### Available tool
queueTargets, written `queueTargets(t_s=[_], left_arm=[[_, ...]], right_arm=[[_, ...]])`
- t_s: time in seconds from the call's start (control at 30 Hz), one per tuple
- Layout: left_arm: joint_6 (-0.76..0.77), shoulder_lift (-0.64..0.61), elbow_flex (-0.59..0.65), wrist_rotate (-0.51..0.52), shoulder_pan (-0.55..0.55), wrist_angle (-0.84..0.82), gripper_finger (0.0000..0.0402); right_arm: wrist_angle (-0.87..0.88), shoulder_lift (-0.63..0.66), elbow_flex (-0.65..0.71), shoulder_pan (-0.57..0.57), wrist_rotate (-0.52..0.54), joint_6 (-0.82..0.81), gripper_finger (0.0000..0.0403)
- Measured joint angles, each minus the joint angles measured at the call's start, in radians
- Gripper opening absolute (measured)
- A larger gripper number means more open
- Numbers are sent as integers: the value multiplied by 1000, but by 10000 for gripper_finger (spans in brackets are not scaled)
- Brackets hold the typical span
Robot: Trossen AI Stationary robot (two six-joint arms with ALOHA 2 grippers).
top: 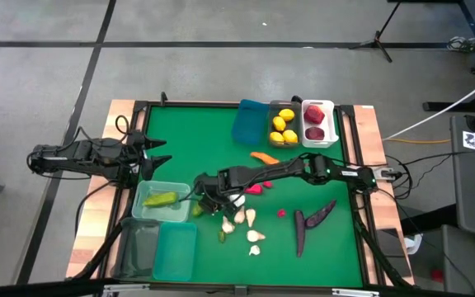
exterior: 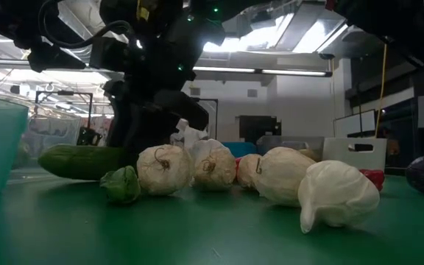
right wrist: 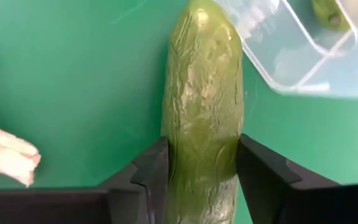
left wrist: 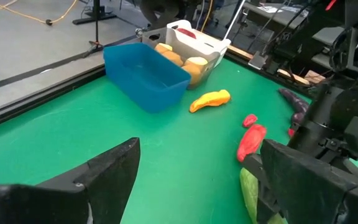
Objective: Sort produce into baskets
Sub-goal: Put the green cucumber into the transparent bin
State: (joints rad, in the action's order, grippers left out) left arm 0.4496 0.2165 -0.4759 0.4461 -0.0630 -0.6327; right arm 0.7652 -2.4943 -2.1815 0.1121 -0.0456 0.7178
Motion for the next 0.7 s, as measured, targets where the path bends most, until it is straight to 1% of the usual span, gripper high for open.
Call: queueTargets(t_s=[0.13,0.4,0.5,0.63,0.7], left_arm=[[0,0,0,0,0,0,329],[0,0,0,2,0,0,329],[0,0,0,4,0,0,329],[0,0,0,4,0,0,329],[0,0,0,4,0,0,329]], right_arm=[[19,22,5,-2,4,-32,155],[-3,98,4,0,28,-105,153],[-58,115,5,6,36,-141,153],[-214,134,2,23,28,-178,153],[-258,134,2,35,49,-194,153]])
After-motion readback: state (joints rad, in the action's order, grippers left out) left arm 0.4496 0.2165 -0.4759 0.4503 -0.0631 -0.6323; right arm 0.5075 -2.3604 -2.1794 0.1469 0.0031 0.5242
